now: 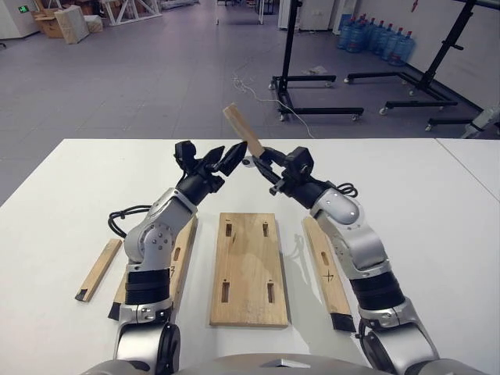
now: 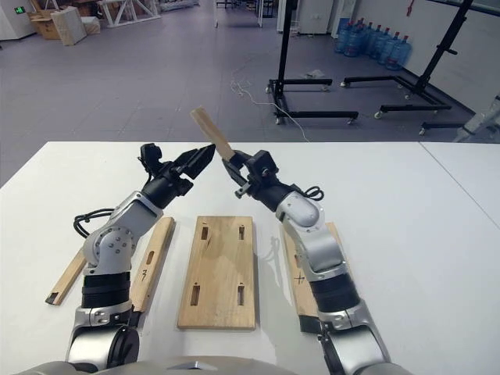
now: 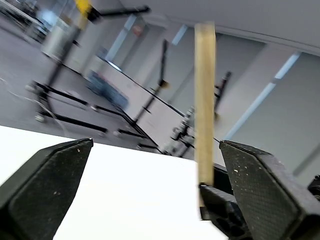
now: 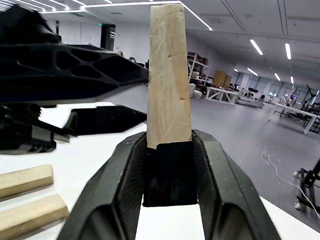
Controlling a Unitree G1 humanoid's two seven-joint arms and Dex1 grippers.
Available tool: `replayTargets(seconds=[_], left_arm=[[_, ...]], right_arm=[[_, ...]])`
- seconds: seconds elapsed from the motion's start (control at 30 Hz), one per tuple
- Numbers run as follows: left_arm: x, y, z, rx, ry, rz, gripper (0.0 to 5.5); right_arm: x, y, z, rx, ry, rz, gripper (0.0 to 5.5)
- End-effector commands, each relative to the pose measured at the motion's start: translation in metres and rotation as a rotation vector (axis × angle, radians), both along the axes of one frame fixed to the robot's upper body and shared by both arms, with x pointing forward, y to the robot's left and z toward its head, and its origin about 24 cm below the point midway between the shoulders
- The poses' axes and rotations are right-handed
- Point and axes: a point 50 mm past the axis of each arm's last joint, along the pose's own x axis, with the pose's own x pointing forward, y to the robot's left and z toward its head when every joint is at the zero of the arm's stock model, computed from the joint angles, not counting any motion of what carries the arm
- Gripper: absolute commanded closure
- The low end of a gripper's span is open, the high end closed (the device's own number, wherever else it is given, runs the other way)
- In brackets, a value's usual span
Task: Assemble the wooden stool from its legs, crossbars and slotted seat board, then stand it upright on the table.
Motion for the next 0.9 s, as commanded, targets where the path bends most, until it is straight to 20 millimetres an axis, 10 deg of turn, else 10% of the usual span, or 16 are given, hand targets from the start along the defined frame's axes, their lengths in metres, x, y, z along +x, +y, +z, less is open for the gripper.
replayTargets(seconds=[0.03, 0.9], left_arm=[[-0.006, -0.003, 0.005, -0.015, -0.002, -0.073, 0.85], [0.000, 0.001, 0.001, -0.028, -0.038, 0.019, 4.14]], right_arm=[[0.003, 0.009, 0.006, 0.017, -0.028, 0.030, 4.22], [-0.002, 0.004, -0.015, -0.062, 0.072, 0.139, 4.22]])
